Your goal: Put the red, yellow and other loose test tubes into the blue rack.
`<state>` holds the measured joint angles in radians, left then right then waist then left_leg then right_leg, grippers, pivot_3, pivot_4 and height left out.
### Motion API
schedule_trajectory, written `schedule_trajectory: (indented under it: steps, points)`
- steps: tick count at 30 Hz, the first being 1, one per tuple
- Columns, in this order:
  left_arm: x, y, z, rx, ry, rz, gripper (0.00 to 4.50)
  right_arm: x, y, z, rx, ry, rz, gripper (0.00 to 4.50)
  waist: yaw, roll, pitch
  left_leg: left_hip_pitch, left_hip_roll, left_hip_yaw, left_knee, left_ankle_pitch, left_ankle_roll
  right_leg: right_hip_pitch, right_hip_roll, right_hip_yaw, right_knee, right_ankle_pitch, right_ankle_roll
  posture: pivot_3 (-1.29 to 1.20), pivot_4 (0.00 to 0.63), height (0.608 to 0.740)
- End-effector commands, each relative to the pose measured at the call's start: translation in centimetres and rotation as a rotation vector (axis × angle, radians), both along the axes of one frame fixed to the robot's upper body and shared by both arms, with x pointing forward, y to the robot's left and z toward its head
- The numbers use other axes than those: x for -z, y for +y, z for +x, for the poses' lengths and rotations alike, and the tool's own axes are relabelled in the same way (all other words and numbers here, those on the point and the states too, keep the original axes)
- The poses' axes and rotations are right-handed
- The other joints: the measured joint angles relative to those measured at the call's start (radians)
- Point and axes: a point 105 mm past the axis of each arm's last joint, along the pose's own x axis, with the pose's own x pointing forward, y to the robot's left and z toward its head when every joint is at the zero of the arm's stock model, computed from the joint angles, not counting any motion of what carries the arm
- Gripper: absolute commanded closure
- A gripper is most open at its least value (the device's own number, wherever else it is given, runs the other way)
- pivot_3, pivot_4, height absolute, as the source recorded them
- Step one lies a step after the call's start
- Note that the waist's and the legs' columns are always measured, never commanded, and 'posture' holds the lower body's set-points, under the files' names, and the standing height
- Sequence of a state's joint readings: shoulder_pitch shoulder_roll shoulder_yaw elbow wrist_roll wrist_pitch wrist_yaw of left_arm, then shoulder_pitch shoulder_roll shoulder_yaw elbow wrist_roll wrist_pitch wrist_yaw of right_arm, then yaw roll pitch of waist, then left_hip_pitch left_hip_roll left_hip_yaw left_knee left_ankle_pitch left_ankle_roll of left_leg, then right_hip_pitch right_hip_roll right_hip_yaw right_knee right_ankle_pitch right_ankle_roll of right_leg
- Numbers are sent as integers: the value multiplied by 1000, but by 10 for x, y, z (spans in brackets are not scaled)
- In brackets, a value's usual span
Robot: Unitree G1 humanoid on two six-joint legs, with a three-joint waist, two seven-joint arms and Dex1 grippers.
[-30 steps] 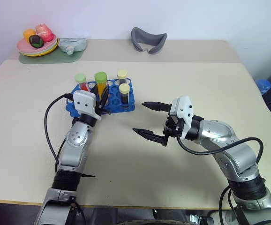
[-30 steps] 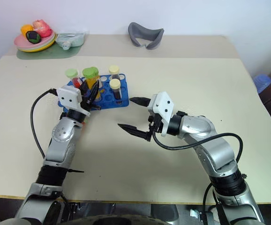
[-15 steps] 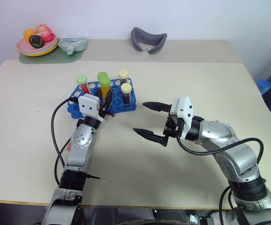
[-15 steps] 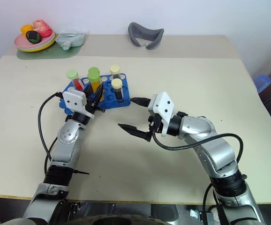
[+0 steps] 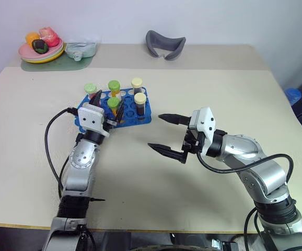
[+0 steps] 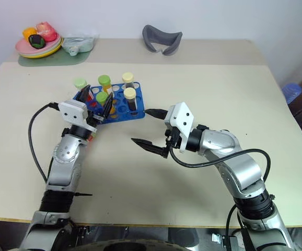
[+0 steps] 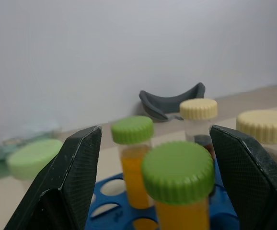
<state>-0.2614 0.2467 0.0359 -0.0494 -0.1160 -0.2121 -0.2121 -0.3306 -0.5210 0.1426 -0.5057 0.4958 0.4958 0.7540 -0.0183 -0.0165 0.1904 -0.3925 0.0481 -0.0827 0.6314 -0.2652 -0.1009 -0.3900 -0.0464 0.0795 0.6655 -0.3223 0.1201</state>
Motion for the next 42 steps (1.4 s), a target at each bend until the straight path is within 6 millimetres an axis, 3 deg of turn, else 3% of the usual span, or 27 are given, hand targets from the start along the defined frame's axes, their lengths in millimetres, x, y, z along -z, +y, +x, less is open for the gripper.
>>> schedule_trajectory:
  steps: [1, 4, 9, 13, 15, 18, 20, 29, 42]
  points:
    - [-44, 21, -18, -28, -88, 10, 871, -9, 0, -6, -17, -37, 18, 0, -2, 0, 0, 0, 0, 0, 0, 0, 0, 0, 0, 0, 0, 0, 0, 0, 150, 740]
    - [-65, 27, -32, 43, -42, 0, 54, -9, -3, -5, -11, -36, 11, 0, -3, 0, 0, 0, 1, 0, 0, 0, 0, 0, 0, 0, 1, 0, 0, 0, 150, 740]
    - [-78, 35, -43, 116, 160, -15, 54, -9, -5, -3, -15, -37, 5, 0, -2, 0, 0, 0, 0, 0, 0, 0, 0, 1, 0, 0, 0, 0, 0, 0, 150, 740]
    - [-57, 32, -55, 162, 510, 78, 54, -8, -2, -2, -49, -36, 1, 0, -14, 0, 0, 1, 1, -1, 0, 0, 1, 0, 1, 0, 1, 0, 0, 0, 150, 740]
    - [-36, 28, -69, 197, 724, 182, 54, -8, -1, -1, -62, -37, -2, 0, -23, -1, 1, 1, 1, -1, 0, 0, 1, 0, 0, 0, 1, 0, 0, 0, 150, 740]
    - [-12, 40, -83, 169, 1019, 265, 54, -8, 1, -2, -79, -36, -3, 0, -27, 0, 2, 1, 1, -2, 0, 0, 1, 0, 0, 0, 2, 0, 0, 0, 150, 740]
    - [-5, 50, -82, 110, 1126, 301, 54, -8, 2, -2, -89, -34, -3, 0, -28, 0, 2, 1, 1, -2, 0, 0, 0, 0, 1, 0, 3, 0, 0, 0, 150, 740]
    - [25, 69, -71, -67, 1320, 332, 54, -6, 7, -6, -100, -32, 1, 0, -27, 0, 2, 1, 1, -2, -1, 0, 0, -1, 1, 0, 3, 0, 0, 0, 150, 740]
    - [48, 68, -48, -95, 1449, 354, 54, -4, 9, -10, -94, -33, 9, 0, -27, 0, 2, 0, 0, -1, -1, 0, 0, -2, 1, 0, 3, 0, 0, 0, 150, 740]
